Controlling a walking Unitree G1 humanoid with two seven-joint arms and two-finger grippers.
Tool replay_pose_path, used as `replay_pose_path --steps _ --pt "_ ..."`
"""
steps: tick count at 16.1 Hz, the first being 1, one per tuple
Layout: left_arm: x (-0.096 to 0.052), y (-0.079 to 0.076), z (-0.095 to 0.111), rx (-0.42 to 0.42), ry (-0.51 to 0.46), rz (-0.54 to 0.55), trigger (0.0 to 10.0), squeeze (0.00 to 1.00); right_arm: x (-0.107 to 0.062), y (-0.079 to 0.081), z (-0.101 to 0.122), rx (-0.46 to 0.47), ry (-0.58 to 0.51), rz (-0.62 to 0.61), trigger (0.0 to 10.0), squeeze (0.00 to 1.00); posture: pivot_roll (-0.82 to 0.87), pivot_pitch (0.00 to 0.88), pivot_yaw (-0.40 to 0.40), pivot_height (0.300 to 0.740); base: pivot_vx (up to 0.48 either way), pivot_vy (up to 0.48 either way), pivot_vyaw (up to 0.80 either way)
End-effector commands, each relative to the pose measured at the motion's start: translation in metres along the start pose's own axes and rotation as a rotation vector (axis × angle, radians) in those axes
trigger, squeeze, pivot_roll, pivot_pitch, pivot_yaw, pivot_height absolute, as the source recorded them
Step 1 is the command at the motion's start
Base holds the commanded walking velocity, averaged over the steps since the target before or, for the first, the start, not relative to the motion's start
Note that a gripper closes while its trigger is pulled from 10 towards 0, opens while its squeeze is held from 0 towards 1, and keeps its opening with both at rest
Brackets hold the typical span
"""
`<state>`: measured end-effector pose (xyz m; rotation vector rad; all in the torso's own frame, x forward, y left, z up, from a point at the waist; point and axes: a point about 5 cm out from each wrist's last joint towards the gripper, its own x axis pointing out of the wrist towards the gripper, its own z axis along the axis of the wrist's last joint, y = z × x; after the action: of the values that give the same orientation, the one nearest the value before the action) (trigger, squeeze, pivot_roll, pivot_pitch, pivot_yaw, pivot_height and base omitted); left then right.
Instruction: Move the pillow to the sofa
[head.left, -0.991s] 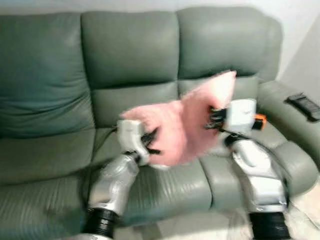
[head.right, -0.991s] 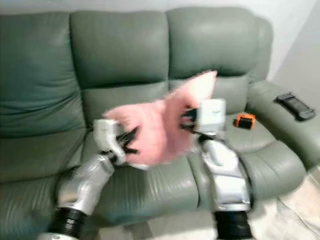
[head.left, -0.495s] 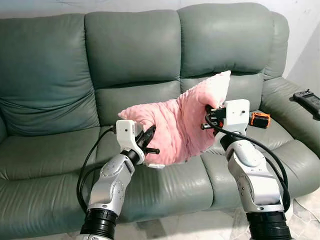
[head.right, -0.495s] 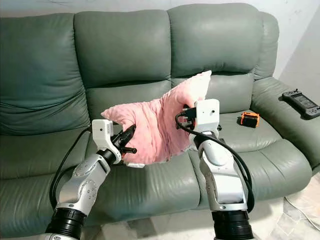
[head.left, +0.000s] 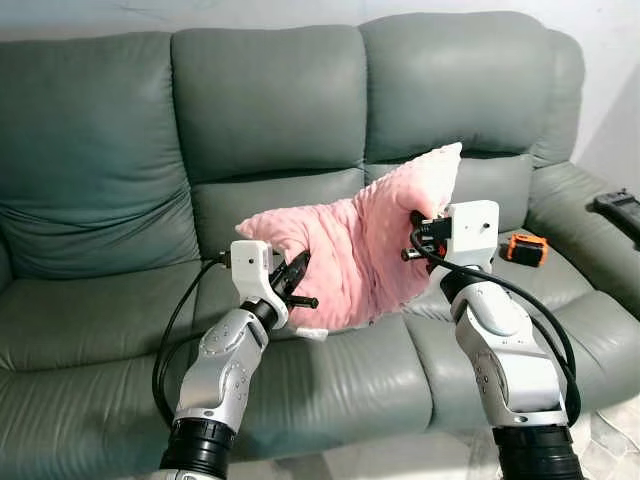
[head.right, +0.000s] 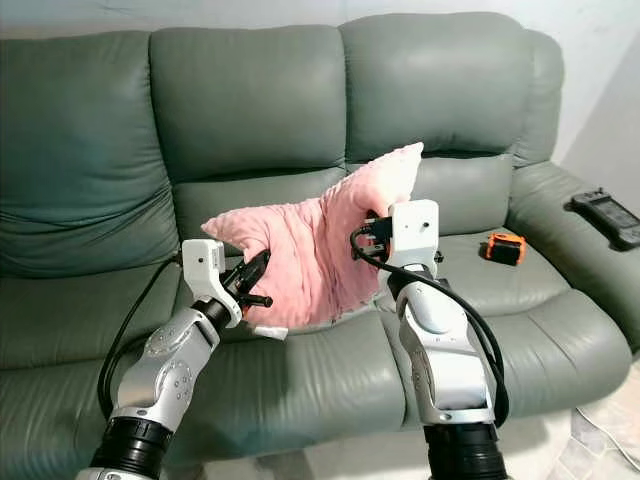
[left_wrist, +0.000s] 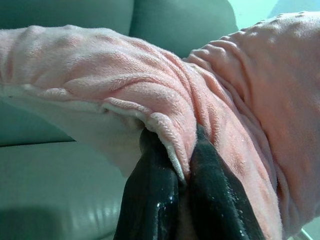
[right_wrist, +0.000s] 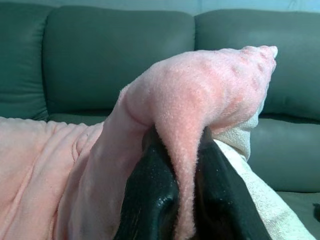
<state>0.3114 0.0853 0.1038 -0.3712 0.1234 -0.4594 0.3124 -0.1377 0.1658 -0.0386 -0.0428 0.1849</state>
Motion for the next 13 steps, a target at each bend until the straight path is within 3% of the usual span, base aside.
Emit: replay_pose_path --steps 1,5,11,13 --pt "0.0038 -0.0041 0.0087 0.014 -0.032 -0.016 10.0 0.0 0.0009 0.0063 0.0049 0.006 -0.023 0.035 10.0 0.0 -0.23 0.015 0.006 0.74 0.412 0.0 0.0" --pt "0.0033 -0.0034 0.0083 0.011 -0.034 -0.006 10.0 0.0 0.0007 0.0065 0.0047 0.005 -0.023 0.039 10.0 0.0 -0.23 0.015 0.005 0.74 0.381 0.0 0.0" --pt "0.0037 -0.0015 0.008 0.012 -0.027 0.007 10.0 0.0 0.0008 0.0076 0.0037 0.007 -0.019 0.047 10.0 0.0 -0.23 0.012 0.006 0.74 0.0 0.0 0.0" --pt "0.0023 0.0013 0.0078 0.05 -0.023 0.021 10.0 0.0 0.0004 0.0083 0.0013 0.015 -0.011 0.06 10.0 0.0 -0.23 0.011 0.006 0.74 0.0 0.0 0.0"
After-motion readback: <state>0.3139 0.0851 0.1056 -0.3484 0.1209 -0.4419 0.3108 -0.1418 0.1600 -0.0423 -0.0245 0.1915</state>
